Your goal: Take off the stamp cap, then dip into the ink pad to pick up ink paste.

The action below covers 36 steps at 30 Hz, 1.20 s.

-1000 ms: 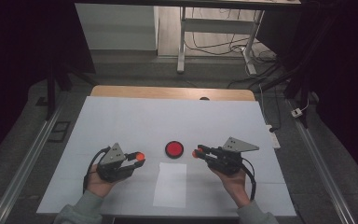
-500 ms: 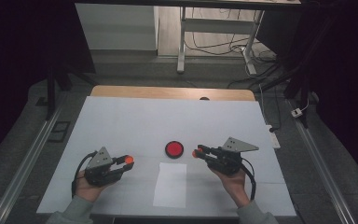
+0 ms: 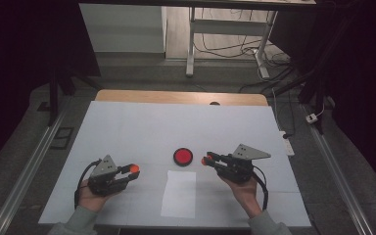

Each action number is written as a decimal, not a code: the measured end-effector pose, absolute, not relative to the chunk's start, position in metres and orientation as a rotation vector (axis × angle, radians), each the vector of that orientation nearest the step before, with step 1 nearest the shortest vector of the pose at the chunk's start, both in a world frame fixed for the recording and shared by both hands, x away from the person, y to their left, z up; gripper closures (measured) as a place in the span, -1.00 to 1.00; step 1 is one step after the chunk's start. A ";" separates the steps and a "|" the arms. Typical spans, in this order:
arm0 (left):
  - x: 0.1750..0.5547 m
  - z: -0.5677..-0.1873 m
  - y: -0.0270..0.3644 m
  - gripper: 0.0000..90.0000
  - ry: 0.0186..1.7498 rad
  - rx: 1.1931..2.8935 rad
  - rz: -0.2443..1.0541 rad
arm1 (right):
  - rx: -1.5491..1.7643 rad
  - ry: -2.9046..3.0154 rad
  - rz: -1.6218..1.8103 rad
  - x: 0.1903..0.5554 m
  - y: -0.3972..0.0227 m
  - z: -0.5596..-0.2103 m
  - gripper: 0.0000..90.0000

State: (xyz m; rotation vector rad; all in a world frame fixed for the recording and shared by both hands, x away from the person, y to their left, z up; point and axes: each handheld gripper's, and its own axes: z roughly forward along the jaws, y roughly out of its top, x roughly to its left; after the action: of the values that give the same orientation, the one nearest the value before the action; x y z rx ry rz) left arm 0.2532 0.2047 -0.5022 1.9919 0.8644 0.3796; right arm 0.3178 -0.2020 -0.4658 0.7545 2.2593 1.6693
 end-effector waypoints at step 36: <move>0.254 -0.504 0.202 0.45 0.855 2.009 0.384 | 0.761 2.288 1.625 0.331 -0.181 -0.473 0.61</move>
State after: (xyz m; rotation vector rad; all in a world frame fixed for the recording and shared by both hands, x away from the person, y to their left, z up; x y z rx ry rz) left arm 0.2543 0.2021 -0.5042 2.0094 0.8553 0.3843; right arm 0.3305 -0.1813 -0.4731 0.7613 2.2883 1.6248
